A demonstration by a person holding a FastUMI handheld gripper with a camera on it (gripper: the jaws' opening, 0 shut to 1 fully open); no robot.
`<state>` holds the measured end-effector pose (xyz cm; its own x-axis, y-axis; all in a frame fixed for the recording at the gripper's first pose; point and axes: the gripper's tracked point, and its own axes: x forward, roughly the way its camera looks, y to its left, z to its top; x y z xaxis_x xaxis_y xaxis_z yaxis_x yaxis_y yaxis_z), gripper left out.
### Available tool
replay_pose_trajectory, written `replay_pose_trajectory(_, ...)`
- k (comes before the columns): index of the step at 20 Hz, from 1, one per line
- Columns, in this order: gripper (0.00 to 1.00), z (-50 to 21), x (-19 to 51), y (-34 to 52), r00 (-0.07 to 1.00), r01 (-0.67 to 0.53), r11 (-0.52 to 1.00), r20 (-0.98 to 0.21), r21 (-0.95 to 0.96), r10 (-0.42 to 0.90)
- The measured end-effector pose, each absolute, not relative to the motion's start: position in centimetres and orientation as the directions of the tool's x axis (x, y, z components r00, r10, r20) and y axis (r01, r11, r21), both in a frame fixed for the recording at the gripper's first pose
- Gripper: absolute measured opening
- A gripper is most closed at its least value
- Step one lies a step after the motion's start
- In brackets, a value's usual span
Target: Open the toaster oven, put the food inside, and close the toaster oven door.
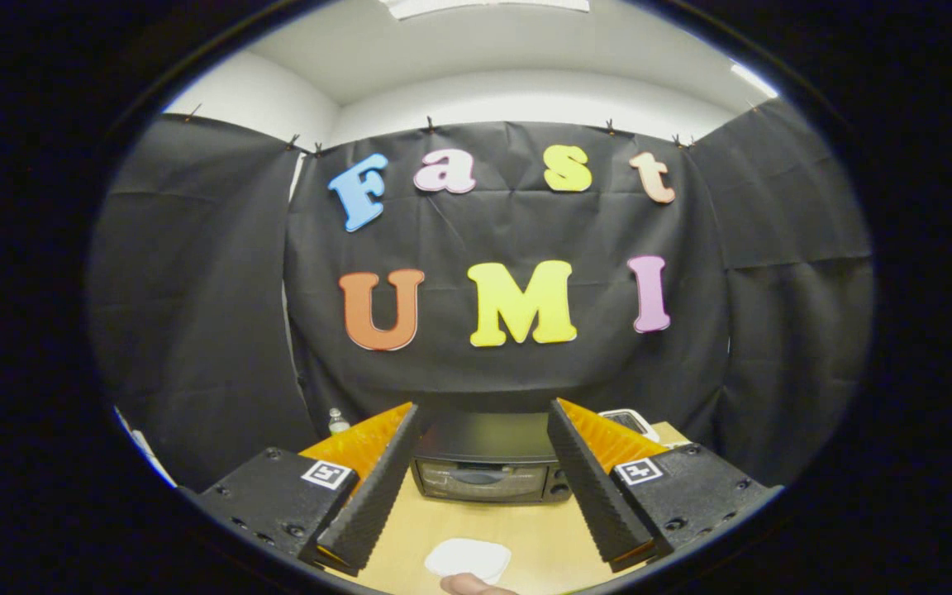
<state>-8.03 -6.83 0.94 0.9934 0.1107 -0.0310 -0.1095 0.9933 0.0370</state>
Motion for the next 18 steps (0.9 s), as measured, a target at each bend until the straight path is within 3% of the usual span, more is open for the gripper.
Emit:
replay_pose_trajectory(5, 1.00, -4.2, -11.6, -9.3, 0.994, -0.105, 0.994, -0.028, -0.024, 0.105)
replay_pose_trajectory(7, 1.00, -4.4, -12.3, -10.5, 0.998, -0.068, 0.997, -0.009, -0.041, 0.068)
replay_pose_trajectory(11, 1.00, -4.2, -13.4, -11.2, 0.995, -0.104, 0.992, -0.003, 0.065, 0.105)
replay_pose_trajectory(18, 1.00, -5.2, -13.2, -13.6, 0.995, -0.098, 0.993, -0.024, 0.066, 0.100)
